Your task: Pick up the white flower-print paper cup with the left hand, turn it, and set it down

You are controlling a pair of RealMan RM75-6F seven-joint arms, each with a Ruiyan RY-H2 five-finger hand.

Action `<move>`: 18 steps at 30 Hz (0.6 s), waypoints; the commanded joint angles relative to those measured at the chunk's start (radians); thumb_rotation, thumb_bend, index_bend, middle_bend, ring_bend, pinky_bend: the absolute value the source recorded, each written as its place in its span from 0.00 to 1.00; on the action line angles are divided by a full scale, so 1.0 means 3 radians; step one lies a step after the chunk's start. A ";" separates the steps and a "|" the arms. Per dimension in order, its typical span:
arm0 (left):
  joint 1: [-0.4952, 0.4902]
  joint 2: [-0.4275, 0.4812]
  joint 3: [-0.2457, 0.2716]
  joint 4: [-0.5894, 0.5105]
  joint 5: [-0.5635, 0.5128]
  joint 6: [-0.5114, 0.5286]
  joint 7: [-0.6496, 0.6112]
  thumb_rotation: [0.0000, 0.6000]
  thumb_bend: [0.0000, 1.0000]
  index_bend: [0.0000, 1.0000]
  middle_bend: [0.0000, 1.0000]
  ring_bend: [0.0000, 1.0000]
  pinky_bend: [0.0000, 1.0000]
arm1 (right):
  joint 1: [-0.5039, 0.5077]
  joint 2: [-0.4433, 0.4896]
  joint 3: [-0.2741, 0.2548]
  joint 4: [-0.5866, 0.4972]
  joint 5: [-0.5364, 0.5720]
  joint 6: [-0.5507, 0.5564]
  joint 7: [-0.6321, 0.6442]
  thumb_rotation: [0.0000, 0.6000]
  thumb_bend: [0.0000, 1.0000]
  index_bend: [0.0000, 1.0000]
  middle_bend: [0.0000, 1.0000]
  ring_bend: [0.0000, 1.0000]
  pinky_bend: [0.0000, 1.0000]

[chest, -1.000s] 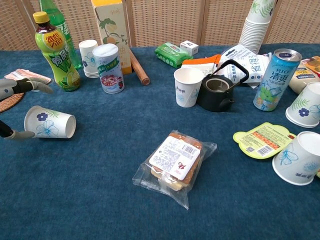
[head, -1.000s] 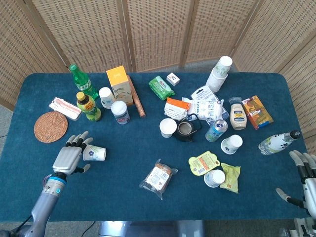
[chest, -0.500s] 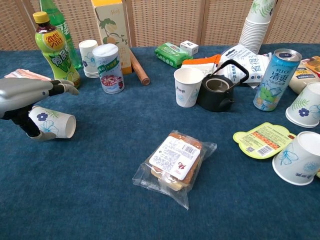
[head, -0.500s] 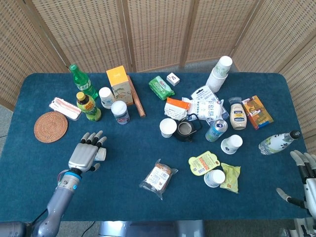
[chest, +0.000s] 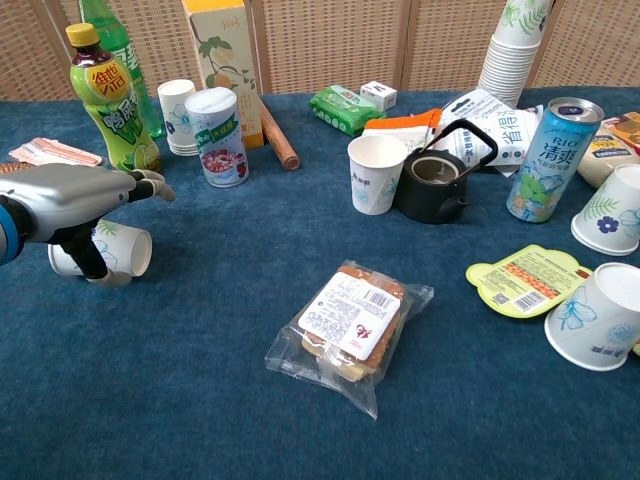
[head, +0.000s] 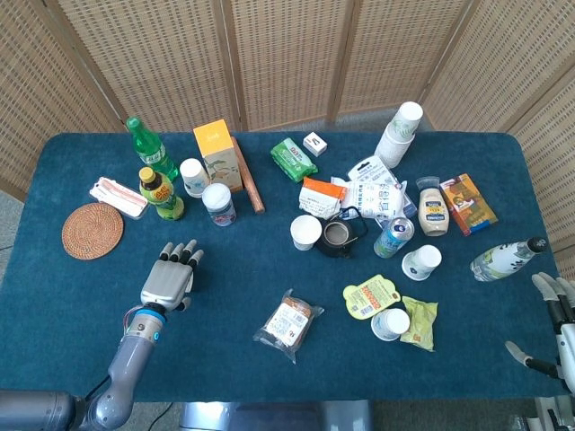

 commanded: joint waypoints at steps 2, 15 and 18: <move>-0.0032 -0.0031 0.0009 0.0047 -0.0054 0.0059 0.0045 1.00 0.31 0.10 0.04 0.00 0.00 | -0.0001 0.0001 0.0000 0.0003 0.0002 0.0000 0.0006 1.00 0.10 0.00 0.00 0.00 0.07; -0.0123 -0.0100 0.0067 0.0137 -0.0185 0.0113 0.0134 1.00 0.32 0.17 0.25 0.00 0.00 | -0.0001 -0.0001 0.0005 0.0007 0.0017 -0.0006 0.0012 1.00 0.10 0.00 0.00 0.00 0.07; -0.0134 -0.0107 0.0077 0.0145 -0.0189 0.0142 0.0147 1.00 0.33 0.18 0.29 0.00 0.01 | 0.0000 -0.0001 0.0006 0.0009 0.0019 -0.0008 0.0015 1.00 0.10 0.00 0.00 0.00 0.07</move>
